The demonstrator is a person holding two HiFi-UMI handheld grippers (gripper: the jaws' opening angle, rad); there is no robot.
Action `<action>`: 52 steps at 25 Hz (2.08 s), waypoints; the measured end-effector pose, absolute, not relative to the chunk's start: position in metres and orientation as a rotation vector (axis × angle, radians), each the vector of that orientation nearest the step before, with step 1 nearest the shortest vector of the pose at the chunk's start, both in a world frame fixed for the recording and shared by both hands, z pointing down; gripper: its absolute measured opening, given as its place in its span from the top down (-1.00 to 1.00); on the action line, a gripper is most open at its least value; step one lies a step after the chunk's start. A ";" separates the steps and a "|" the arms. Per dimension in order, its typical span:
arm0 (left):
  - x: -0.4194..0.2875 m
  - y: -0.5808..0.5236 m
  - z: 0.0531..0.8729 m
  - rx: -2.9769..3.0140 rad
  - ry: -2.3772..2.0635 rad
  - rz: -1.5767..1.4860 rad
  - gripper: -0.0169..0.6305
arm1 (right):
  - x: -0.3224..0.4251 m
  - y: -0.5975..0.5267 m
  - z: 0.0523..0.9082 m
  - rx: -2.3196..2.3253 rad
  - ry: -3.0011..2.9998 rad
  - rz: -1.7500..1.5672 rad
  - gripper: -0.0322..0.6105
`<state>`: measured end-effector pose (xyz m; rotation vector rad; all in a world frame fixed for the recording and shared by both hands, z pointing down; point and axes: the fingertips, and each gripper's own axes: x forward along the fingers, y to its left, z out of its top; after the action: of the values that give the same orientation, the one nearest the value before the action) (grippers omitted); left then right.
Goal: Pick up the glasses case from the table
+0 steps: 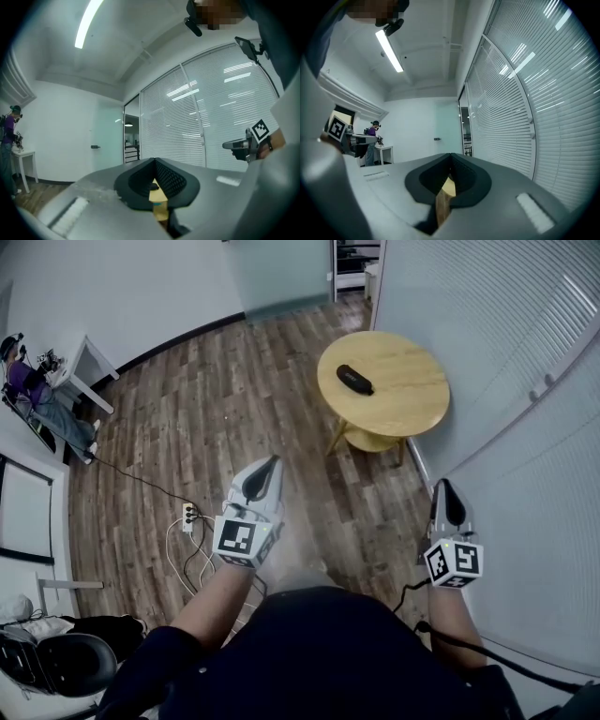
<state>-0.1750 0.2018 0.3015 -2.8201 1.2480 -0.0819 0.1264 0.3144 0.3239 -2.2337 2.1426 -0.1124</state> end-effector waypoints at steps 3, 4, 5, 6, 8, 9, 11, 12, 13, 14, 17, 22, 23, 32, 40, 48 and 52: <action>-0.178 0.171 0.294 -2.823 1.203 -0.084 0.94 | 0.120 0.291 0.325 -2.262 2.122 -0.168 0.88; -0.176 0.163 0.295 -2.821 1.162 -0.101 0.94 | 0.118 0.284 0.323 -2.268 2.119 -0.174 0.88; -0.173 0.156 0.298 -2.818 1.115 -0.123 0.94 | 0.116 0.277 0.321 -2.273 2.117 -0.174 0.88; -0.171 0.150 0.302 -2.814 1.078 -0.142 0.94 | 0.114 0.271 0.319 -2.278 2.116 -0.171 0.87; -0.168 0.136 0.305 -2.814 1.055 -0.155 0.94 | 0.110 0.258 0.318 -2.285 2.125 -0.175 0.88; -0.167 0.129 0.306 -2.818 1.059 -0.152 0.94 | 0.108 0.250 0.318 -2.284 2.134 -0.182 0.87; -0.165 0.119 0.310 -2.829 1.065 -0.149 0.94 | 0.106 0.238 0.321 -2.278 2.152 -0.192 0.88; -0.165 0.116 0.313 -2.834 1.066 -0.154 0.94 | 0.105 0.232 0.322 -2.276 2.161 -0.194 0.88; -0.165 0.111 0.316 -2.840 1.071 -0.162 0.94 | 0.105 0.224 0.322 -2.269 2.171 -0.194 0.88; -0.166 0.106 0.320 -2.847 1.085 -0.168 0.94 | 0.104 0.215 0.322 -2.259 2.185 -0.192 0.88; -0.172 0.086 0.323 -2.862 1.193 -0.158 0.94 | 0.101 0.183 0.325 -2.205 2.251 -0.183 0.88; -0.169 0.054 0.313 -2.837 1.283 -0.091 0.94 | 0.095 0.126 0.324 -2.056 2.329 -0.151 0.88; -0.166 0.048 0.311 -2.819 1.274 -0.095 0.94 | 0.095 0.115 0.324 -2.032 2.336 -0.152 0.87; -0.143 -0.016 0.288 -2.712 1.365 -0.167 0.94 | 0.125 0.035 0.319 -1.892 2.382 -0.158 0.87; -0.092 -0.065 0.275 -2.701 1.353 -0.171 0.94 | 0.171 -0.026 0.325 -1.891 2.349 -0.189 0.88; -0.076 -0.139 0.299 -2.752 1.313 -0.178 0.94 | 0.189 -0.086 0.355 -1.981 2.311 -0.272 0.88; -0.068 -0.192 0.308 -2.766 1.238 -0.182 0.94 | 0.188 -0.130 0.351 -2.007 2.336 -0.250 0.88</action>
<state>-0.0676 -0.1920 0.3076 -2.7655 1.2375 -0.1822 0.1883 -0.1297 0.3509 -2.0068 2.3360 -0.2502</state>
